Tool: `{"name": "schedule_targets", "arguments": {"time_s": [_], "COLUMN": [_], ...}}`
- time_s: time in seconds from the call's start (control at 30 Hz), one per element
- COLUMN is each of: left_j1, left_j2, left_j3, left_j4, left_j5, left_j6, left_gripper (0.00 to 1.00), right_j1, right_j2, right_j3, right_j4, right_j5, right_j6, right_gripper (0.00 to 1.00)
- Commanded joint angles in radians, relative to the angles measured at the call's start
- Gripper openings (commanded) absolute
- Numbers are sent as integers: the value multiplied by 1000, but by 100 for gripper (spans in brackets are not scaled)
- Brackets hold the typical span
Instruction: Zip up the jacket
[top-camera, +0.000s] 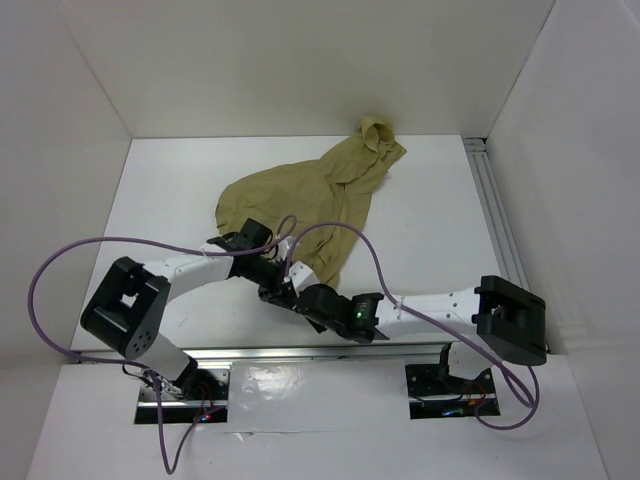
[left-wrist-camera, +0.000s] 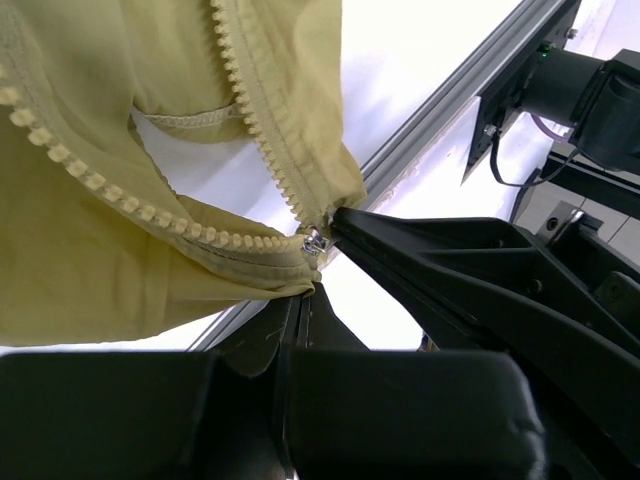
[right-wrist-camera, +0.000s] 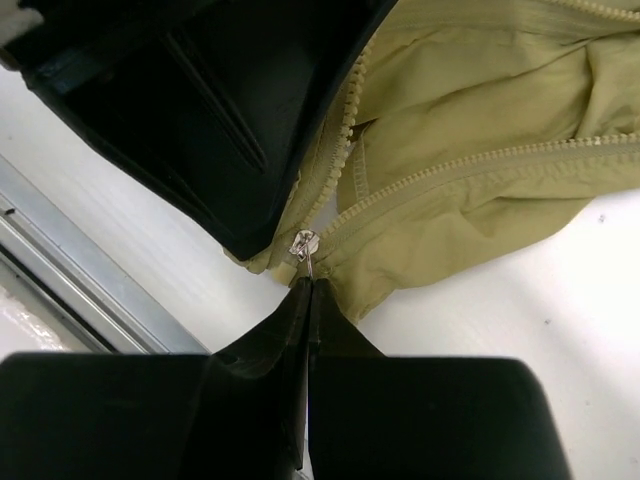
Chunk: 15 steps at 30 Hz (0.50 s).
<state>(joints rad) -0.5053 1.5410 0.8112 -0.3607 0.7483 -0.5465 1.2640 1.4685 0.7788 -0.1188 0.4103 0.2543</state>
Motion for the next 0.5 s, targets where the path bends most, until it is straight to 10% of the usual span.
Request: {"name": "schedule_targets", "arguments": {"time_s": [0.0, 0.47], "left_j1": [-7, 2], "left_j2": [13, 33], "left_j3": [-18, 9], "left_j4": [-61, -70], "left_j5": [16, -10], "left_j6": [33, 51], "left_gripper": [0, 0], "right_j1": [-26, -26], "right_j2": [-48, -37], "right_j3": [22, 31], "right_j4": [64, 4], "right_j5": [-4, -90], "right_j6": [-20, -10], "right_gripper": [0, 7]}}
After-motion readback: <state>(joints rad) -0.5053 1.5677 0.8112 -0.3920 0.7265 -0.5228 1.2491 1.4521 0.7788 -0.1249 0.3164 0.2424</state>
